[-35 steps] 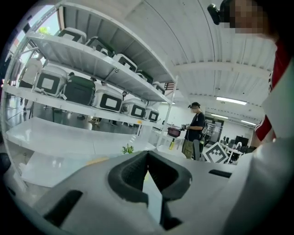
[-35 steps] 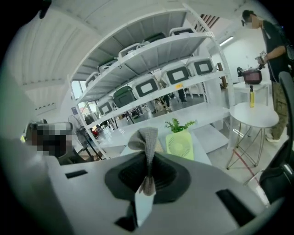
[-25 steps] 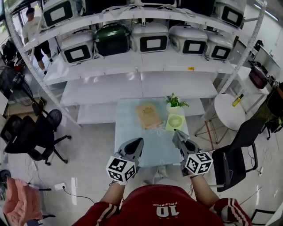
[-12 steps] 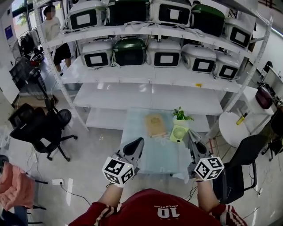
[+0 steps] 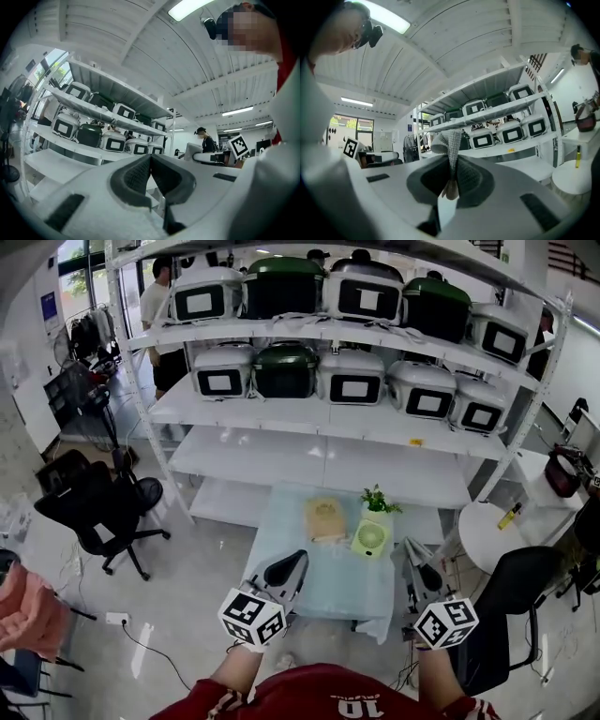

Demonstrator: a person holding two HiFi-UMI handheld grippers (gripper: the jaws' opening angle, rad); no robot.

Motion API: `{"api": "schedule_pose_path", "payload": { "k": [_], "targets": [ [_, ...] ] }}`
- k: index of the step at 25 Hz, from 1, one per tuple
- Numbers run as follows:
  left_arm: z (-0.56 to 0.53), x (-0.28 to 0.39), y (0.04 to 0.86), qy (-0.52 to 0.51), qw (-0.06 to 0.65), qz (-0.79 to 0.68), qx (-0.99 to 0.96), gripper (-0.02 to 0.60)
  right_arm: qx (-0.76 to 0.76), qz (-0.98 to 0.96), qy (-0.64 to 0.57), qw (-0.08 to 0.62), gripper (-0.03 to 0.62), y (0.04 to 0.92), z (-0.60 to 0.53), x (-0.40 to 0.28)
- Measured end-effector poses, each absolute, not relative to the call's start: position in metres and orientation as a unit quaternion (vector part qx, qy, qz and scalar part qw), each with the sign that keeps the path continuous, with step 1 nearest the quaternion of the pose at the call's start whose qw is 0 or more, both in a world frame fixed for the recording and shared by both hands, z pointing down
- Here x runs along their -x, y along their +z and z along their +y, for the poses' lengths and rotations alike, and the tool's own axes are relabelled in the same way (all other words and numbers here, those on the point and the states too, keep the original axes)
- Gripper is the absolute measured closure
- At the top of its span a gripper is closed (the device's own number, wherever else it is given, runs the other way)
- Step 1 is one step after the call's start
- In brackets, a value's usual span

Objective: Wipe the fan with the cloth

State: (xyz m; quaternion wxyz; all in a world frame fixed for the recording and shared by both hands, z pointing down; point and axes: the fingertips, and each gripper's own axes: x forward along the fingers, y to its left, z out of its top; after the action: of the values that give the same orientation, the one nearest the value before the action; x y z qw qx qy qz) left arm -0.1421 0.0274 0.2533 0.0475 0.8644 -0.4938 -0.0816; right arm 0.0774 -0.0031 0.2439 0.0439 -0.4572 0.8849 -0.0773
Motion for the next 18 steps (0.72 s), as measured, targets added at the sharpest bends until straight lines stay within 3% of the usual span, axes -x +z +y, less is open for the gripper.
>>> {"api": "schedule_pose_path", "payload": {
  "k": [18],
  "targets": [
    [0.124,0.061,0.234,-0.078,0.028,-0.479,-0.874,0.578,0.478,0.873,-0.058,0.075,0.575,0.225,0.106,-0.164]
  ]
}}
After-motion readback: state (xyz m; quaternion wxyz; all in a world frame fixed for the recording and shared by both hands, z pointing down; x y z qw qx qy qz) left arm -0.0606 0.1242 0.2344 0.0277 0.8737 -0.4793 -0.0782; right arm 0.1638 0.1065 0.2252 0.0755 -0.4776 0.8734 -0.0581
